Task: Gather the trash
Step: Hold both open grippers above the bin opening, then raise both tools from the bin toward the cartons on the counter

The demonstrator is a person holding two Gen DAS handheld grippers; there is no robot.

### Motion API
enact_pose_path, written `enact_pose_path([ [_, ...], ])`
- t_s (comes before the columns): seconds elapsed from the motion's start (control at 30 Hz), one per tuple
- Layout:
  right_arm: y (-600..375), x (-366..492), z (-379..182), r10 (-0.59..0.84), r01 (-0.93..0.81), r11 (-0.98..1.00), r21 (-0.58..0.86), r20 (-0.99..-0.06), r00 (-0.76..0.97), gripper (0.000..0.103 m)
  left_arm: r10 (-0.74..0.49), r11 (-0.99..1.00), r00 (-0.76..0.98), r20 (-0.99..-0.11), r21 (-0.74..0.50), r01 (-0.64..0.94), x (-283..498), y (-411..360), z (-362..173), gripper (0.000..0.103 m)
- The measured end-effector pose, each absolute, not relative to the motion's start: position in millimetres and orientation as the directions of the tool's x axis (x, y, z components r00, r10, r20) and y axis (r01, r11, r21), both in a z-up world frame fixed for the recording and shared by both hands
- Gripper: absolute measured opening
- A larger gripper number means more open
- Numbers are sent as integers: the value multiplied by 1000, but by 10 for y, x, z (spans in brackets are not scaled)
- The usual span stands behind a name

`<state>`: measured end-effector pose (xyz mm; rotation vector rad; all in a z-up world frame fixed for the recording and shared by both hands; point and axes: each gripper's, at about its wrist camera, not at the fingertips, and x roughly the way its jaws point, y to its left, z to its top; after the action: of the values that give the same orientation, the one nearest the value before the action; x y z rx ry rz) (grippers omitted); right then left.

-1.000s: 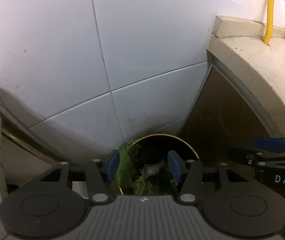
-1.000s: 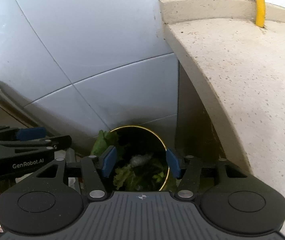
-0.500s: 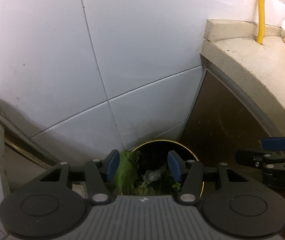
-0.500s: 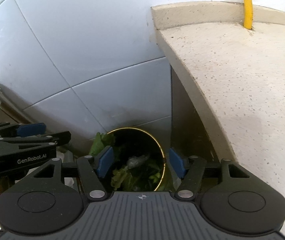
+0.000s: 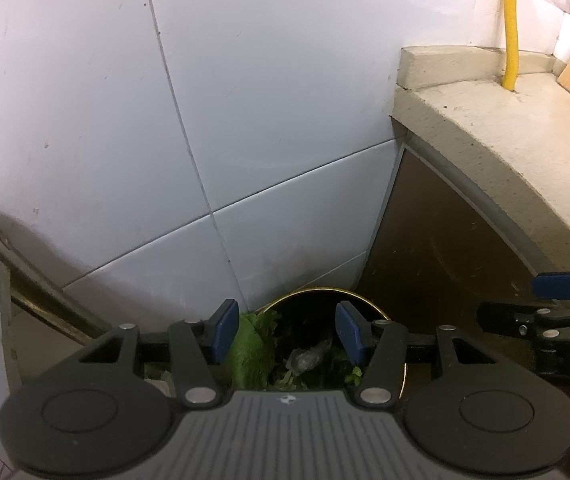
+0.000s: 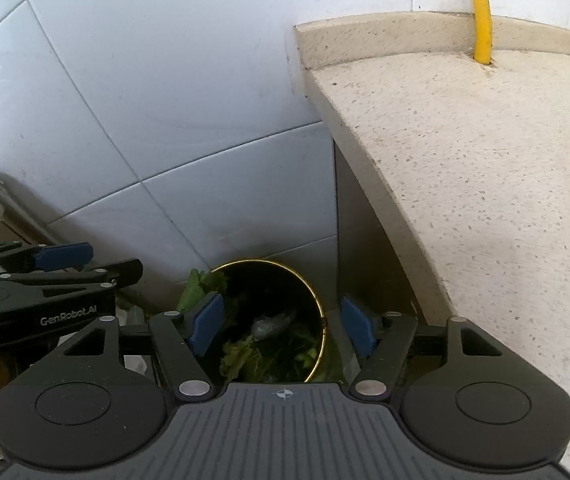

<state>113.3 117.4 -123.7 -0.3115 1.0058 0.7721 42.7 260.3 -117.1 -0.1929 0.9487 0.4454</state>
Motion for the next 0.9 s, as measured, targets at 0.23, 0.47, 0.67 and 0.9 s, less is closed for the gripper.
enact_pose_path([
  [0.23,1124,1089,-1113,446,-707,701,94,-832,332,77,287,901,519,-805,43,-431,431,2557,-1141,48],
  [0.47,978,1041,-881,470,-709,700,81,-800,373,78,293,915,551,-781,62,-398,402,2456,-1089,49],
  [0.67,728,1042,-706,484,-696,714,76,-772,413,79,265,936,575,-774,62,-347,399,2369,-1077,49],
  [0.9,316,1108,-503,483,-655,751,76,-740,468,80,240,950,600,-763,56,-308,395,2307,-1070,49],
])
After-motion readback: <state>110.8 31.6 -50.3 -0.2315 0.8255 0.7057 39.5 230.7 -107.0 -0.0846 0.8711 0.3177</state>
